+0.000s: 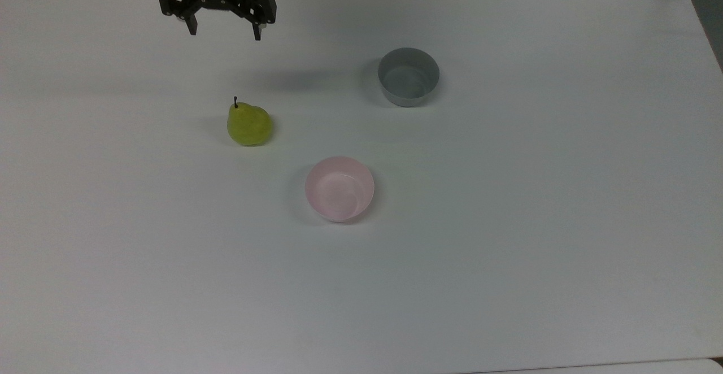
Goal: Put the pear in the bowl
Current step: 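Move the open gripper over the yellow-green pear and lower it, then close the gripper around the yellow-green pear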
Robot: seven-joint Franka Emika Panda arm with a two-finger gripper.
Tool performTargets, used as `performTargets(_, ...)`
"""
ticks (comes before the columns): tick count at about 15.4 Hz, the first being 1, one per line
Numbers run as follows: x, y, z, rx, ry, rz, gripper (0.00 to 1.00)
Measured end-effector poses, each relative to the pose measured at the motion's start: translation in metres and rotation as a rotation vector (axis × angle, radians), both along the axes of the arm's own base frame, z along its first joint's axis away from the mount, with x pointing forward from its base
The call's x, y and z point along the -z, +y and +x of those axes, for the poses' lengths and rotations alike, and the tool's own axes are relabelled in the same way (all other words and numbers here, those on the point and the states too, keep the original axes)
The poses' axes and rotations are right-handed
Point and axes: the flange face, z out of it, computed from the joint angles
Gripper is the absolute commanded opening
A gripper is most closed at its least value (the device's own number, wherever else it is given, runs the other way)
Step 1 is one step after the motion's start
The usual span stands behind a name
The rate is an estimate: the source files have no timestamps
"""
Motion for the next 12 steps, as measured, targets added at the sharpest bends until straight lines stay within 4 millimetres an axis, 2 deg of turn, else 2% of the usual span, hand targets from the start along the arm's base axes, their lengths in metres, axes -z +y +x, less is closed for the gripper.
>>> performTargets(2,0.025,0.000,0.009,-0.032,0.047,-0.019,1.00)
performTargets(7,0.117,0.012,0.035,-0.133,0.193,-0.075,1.00)
performTargets(10,0.152,0.013,0.047,-0.170,0.206,-0.078,1.00)
performTargets(12,0.166,0.013,0.052,-0.181,0.207,-0.080,1.00)
